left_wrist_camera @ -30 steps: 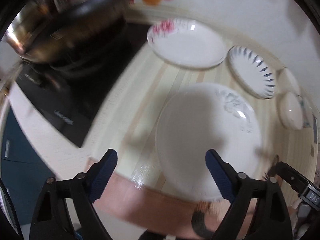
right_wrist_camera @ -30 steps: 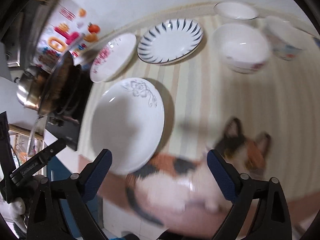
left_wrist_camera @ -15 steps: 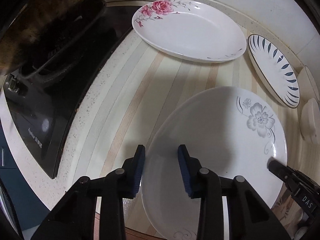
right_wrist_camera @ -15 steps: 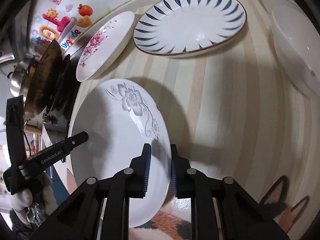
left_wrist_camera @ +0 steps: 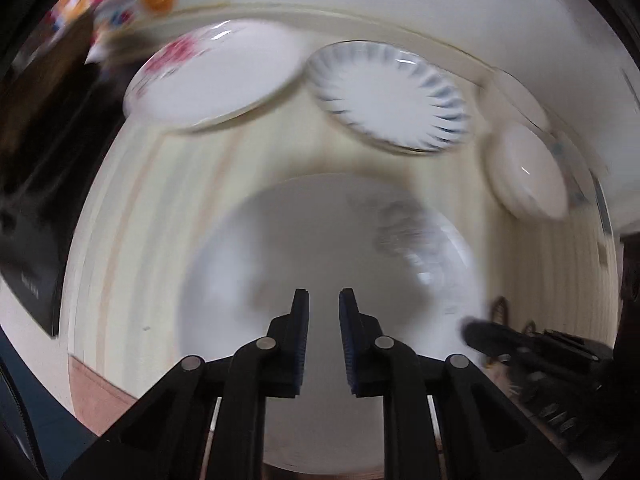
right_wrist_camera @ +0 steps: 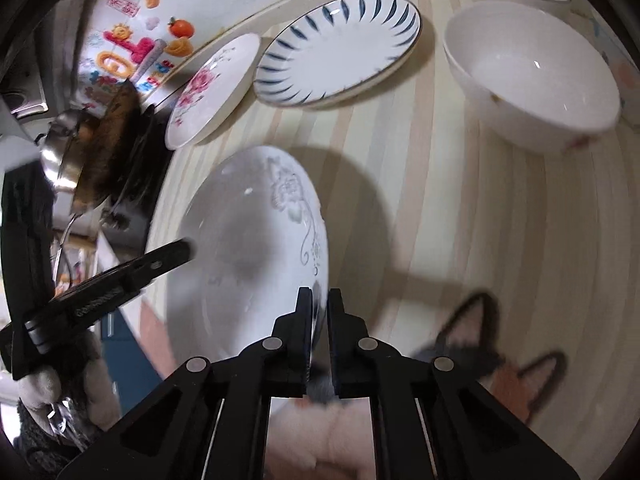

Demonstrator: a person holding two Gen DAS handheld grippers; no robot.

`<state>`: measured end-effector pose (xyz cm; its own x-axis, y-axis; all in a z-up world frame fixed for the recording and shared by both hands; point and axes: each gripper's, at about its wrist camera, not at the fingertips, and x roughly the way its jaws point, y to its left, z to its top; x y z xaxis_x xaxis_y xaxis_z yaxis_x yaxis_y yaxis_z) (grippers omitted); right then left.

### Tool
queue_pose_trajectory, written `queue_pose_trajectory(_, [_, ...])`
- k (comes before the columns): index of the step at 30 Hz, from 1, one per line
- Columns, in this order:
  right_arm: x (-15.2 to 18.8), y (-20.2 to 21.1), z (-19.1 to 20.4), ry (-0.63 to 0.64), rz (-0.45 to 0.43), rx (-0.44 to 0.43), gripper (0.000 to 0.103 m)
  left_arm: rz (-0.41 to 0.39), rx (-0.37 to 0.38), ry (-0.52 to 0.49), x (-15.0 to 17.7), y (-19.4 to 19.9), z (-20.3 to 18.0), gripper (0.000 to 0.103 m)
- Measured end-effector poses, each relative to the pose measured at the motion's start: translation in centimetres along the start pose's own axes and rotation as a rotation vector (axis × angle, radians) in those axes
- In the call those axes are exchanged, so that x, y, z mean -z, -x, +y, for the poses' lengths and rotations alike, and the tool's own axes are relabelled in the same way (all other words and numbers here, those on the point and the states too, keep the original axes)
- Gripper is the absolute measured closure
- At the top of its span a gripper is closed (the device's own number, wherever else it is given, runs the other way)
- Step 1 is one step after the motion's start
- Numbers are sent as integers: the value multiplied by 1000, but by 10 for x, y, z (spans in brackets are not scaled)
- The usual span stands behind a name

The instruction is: Organize plates and bowls

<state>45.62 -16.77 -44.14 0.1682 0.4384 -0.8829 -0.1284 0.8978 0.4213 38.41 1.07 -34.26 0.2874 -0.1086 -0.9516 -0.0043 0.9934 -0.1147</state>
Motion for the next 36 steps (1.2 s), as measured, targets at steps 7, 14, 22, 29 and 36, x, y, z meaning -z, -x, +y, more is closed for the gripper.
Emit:
queue_pose_trajectory(7, [14,-3,-16,-51,37,-49,96,-31,-19,101,-19,12,37,78])
queue_pose_trajectory(14, [3,-12,-28,-112,99,-85,90,33,-14,286,-23,-15,121,74])
queue_pose_trajectory(22, [-8,-35,-26,-155,139,-138,86,115,11,298,-31,-26,141,72])
queue_pose_trajectory(29, [-11,-35,-29,-186,165,-146,86,122,217,420,-20,-14,172,72])
queue_pose_trajectory(36, [-13,-36,-29,-176,174,-145,86,186,241,389,-7,-36,150,72])
